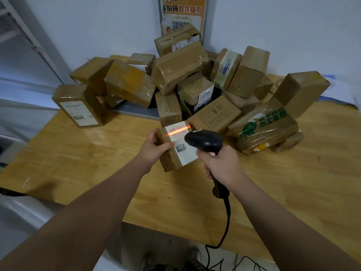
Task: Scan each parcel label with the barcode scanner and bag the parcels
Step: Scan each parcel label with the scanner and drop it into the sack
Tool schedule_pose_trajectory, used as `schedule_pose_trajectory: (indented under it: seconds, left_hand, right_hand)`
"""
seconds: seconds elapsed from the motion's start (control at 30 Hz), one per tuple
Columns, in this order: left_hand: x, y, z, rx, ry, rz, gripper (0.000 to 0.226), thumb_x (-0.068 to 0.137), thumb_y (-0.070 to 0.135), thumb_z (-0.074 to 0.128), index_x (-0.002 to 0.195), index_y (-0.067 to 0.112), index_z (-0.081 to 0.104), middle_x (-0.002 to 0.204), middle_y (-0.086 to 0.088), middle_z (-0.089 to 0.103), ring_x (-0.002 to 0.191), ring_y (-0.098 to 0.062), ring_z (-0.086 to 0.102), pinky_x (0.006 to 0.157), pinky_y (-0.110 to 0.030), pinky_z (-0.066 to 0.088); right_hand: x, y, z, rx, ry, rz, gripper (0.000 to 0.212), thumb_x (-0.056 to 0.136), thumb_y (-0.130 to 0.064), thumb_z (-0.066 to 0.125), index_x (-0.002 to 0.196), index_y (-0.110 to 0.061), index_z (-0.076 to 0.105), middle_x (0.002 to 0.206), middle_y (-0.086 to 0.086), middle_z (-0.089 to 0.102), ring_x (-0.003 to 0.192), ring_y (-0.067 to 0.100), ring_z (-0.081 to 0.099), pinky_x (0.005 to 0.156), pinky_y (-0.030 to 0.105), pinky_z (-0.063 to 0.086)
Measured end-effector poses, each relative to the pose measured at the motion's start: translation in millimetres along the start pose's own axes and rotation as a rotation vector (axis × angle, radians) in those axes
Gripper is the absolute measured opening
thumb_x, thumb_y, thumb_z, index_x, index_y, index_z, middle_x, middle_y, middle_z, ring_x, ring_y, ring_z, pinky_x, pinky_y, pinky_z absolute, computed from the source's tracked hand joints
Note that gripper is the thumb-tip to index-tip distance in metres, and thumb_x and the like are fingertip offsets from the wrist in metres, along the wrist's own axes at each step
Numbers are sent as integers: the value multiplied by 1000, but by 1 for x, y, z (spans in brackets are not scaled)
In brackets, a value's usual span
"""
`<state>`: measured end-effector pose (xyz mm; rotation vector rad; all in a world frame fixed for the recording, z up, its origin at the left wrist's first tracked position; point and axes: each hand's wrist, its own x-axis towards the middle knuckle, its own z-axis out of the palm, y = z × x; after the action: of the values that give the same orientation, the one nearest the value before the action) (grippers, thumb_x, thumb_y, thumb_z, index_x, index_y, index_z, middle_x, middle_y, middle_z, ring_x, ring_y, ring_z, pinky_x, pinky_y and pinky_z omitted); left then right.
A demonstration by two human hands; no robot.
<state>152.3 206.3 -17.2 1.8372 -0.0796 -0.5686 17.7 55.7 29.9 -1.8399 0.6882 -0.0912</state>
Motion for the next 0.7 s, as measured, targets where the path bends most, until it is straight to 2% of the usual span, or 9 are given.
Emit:
schedule_pose_trajectory:
  seconds: [0.2, 0.43, 0.57, 0.7]
  left_hand:
    - [6, -1, -1, -12, 7, -12, 72, 83, 23, 74, 143, 31, 34, 137, -4, 51, 124, -25, 49, 103, -46, 45]
    - [10, -6, -4, -42, 31, -99, 75, 83, 27, 74, 145, 30, 32, 132, -2, 52, 121, -24, 52, 104, -46, 45]
    - [10, -11, -8, -168, 41, -271, 75, 82, 29, 75, 142, 21, 31, 130, -9, 54, 112, -27, 58, 93, -41, 52]
    - [8, -12, -4, -220, 14, -362, 75, 79, 32, 77, 139, 19, 34, 124, -11, 57, 106, -26, 60, 80, -38, 55]
  right_hand:
    - [-2, 3, -3, 66, 16, 20, 25, 88, -30, 67, 74, -10, 64, 54, 2, 59, 45, 9, 59, 51, 21, 51]
    - [-6, 5, -1, 28, 3, 50, 29, 89, -29, 66, 69, -7, 65, 52, 4, 60, 46, 13, 59, 58, 30, 55]
    - [12, -27, -9, -44, -110, 53, 20, 87, -26, 66, 76, -9, 65, 51, 2, 60, 45, 15, 59, 53, 30, 52]
    - [29, -81, -20, -153, -243, 63, 16, 86, -24, 65, 83, -8, 62, 62, 8, 61, 46, 15, 57, 47, 24, 48]
